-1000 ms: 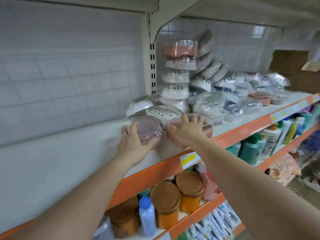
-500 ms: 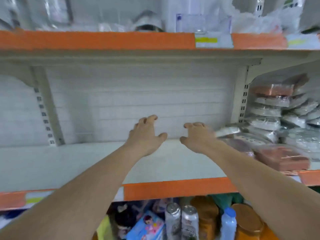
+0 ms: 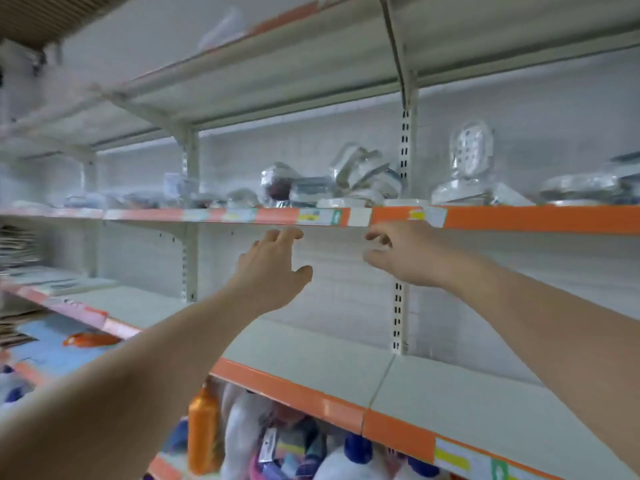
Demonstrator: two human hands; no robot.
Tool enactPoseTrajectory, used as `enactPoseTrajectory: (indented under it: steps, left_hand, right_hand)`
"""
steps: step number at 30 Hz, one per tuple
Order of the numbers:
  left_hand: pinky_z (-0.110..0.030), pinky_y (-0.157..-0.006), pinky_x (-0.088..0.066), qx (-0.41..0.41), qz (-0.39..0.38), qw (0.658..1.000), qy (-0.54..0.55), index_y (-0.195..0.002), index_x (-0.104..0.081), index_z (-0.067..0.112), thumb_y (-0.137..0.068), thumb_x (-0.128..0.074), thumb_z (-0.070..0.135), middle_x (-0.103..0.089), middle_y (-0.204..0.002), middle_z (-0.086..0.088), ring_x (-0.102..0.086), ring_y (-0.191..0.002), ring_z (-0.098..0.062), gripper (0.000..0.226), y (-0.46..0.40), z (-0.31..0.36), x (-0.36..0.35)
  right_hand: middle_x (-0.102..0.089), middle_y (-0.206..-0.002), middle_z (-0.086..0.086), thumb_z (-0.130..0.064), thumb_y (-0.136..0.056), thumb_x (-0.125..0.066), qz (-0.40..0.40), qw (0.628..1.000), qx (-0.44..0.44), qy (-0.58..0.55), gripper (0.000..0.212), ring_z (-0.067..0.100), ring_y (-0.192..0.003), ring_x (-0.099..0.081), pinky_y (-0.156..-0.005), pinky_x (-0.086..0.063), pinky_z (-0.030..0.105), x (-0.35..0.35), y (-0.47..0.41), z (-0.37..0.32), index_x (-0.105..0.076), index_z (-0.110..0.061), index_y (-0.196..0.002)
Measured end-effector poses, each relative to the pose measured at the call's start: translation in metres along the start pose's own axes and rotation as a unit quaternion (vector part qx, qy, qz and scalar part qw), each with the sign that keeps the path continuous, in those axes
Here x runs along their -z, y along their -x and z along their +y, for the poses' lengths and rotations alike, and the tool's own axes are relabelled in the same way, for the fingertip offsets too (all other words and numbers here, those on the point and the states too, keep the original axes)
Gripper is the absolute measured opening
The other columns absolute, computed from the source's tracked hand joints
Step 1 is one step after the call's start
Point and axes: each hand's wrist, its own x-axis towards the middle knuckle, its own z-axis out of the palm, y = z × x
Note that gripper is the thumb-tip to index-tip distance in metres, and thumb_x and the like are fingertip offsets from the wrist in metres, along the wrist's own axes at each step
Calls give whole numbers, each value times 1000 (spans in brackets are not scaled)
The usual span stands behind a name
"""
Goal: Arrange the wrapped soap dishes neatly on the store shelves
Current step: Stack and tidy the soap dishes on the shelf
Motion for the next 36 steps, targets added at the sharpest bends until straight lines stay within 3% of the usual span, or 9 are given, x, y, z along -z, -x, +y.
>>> enactPoseTrajectory:
  steps: [8,13,16,19,23,28,33,36]
  left_hand:
    - [-33,-99,-32,13,44,998,-34,-141,-32,24,-91,-53,34,-35,-142,-6,-40,-126,-28,54,-70,-89,31]
    - [-37,-99,-36,-5,56,997,-48,-139,-33,26,-92,-51,35,-39,-138,-6,-42,-123,-27,51,-143,-130,25]
    - [-40,-99,-39,-17,50,997,-56,-139,-34,27,-91,-52,38,-39,-138,-6,-45,-121,-27,52,-197,-152,19]
    - [-38,-100,-37,-33,48,997,-58,-139,-34,26,-91,-52,38,-39,-138,-7,-44,-122,-27,52,-245,-176,11]
    - [-36,-96,-40,-35,24,997,-59,-139,-34,24,-91,-52,30,-40,-136,-8,-48,-116,-28,51,-302,-215,-2]
    - [-29,-89,-36,-78,21,995,-59,-142,-31,21,-93,-48,19,-39,-137,-9,-46,-120,-27,52,-379,-251,-13]
    - [-35,-97,-40,-127,15,990,-57,-144,-26,20,-92,-49,18,-37,-141,-9,-46,-121,-29,57,-452,-269,-19]
    - [-32,-92,-40,-167,2,985,-39,-146,-19,18,-89,-55,16,-36,-141,-11,-47,-120,-30,68,-483,-270,-22]
  right_hand:
    - [-57,-124,6,-39,-89,-55,86,994,37,55,40,24,-110,-53,-88,-42,31,2,-101,-59,-55,-22,-126]
    - [-53,-134,3,-38,-91,-53,119,987,44,97,45,25,-121,-47,-100,-38,33,-11,-176,-72,-50,-21,-132]
    - [-51,-135,3,-38,-91,-54,107,988,35,103,46,24,-108,-53,-98,-40,31,-19,-230,-81,-49,-22,-134]
    - [-50,-137,4,-30,-94,-51,97,987,41,119,44,21,-86,-49,-84,-40,25,-26,-277,-91,-47,-16,-136]
    - [-50,-137,3,-28,-93,-53,86,980,32,176,46,21,-114,-49,-79,-37,22,-44,-331,-105,-46,-16,-137]
    - [-54,-130,6,-35,-89,-58,59,961,-3,270,50,24,-115,-49,-87,-39,25,-69,-394,-116,-48,-14,-134]
    - [-49,-133,8,-27,-83,-67,46,955,-28,291,73,25,-116,-50,-94,-45,31,-88,-459,-123,-30,-12,-145]
    - [-39,-137,9,-21,-75,-75,46,959,-39,276,88,27,-119,-47,-97,-45,38,-104,-494,-119,-23,-13,-145]
